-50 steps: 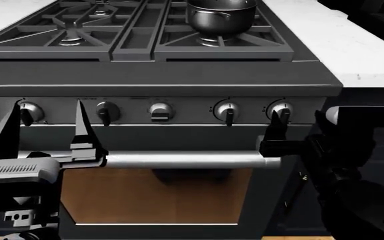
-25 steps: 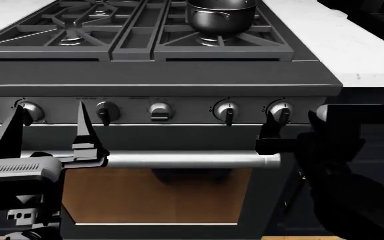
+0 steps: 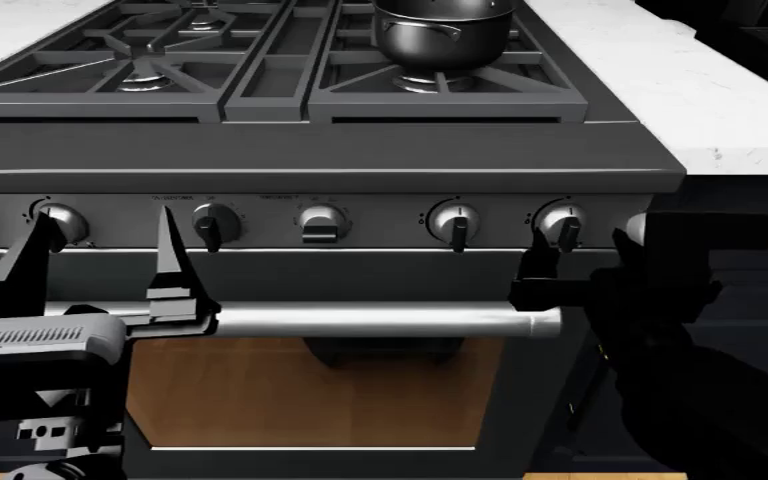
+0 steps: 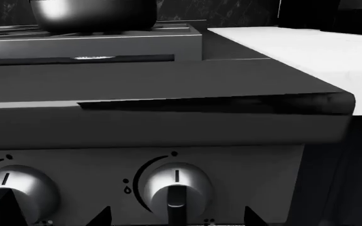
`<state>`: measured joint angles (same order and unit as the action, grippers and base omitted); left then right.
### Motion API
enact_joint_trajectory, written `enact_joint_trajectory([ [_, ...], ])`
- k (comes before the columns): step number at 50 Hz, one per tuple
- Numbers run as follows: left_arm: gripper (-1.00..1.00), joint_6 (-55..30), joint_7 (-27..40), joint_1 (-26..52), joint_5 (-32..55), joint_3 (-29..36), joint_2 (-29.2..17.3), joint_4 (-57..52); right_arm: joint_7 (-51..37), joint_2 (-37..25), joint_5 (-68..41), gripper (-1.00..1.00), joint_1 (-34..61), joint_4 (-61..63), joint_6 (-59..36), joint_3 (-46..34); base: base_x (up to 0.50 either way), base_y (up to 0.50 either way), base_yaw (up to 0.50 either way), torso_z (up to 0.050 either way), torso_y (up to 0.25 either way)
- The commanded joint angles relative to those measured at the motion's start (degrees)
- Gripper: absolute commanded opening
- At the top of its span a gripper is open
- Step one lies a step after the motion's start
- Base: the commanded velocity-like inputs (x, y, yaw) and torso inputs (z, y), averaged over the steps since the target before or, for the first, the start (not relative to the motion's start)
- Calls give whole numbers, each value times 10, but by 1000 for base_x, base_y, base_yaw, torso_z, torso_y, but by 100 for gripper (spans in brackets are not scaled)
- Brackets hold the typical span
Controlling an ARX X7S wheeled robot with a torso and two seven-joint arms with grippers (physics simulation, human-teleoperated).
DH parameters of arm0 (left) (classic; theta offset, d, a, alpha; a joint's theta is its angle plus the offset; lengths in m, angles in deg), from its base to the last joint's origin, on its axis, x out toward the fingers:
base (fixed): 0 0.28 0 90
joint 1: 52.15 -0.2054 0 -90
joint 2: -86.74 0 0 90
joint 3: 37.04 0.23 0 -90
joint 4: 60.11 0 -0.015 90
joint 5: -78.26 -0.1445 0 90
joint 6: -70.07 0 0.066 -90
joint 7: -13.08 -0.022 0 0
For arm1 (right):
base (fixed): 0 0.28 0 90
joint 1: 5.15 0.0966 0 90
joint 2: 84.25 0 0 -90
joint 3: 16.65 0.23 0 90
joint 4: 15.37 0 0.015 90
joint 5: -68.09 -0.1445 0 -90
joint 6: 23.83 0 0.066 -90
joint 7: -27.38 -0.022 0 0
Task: Frozen meat rests on a plate on the counter. Retrieve the meat and place it in a pot on a burner. Then turn the burner on.
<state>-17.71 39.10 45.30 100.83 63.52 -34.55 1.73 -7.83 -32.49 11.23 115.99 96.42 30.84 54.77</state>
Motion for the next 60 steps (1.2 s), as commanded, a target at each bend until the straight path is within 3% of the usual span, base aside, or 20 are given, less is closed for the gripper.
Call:
enact_joint_trajectory([
  [1, 100, 0, 0, 0, 0, 2, 0, 1, 4, 1, 3, 100, -1, -10, 2, -2, 0, 0, 0, 0, 0],
  [9, 100, 1, 0, 0, 0, 3, 0, 3, 9, 3, 5, 100, 0, -11, 3, -6, 0, 0, 0, 0, 0],
  [10, 100, 1, 0, 0, 0, 2, 0, 4, 9, 3, 5, -100, 0, -10, 3, -7, 0, 0, 0, 0, 0],
  [60, 100, 4, 1, -2, 1, 6, -1, 2, 41, -20, 28, -100, 26, 6, -25, -50, 0, 0, 0, 0, 0],
])
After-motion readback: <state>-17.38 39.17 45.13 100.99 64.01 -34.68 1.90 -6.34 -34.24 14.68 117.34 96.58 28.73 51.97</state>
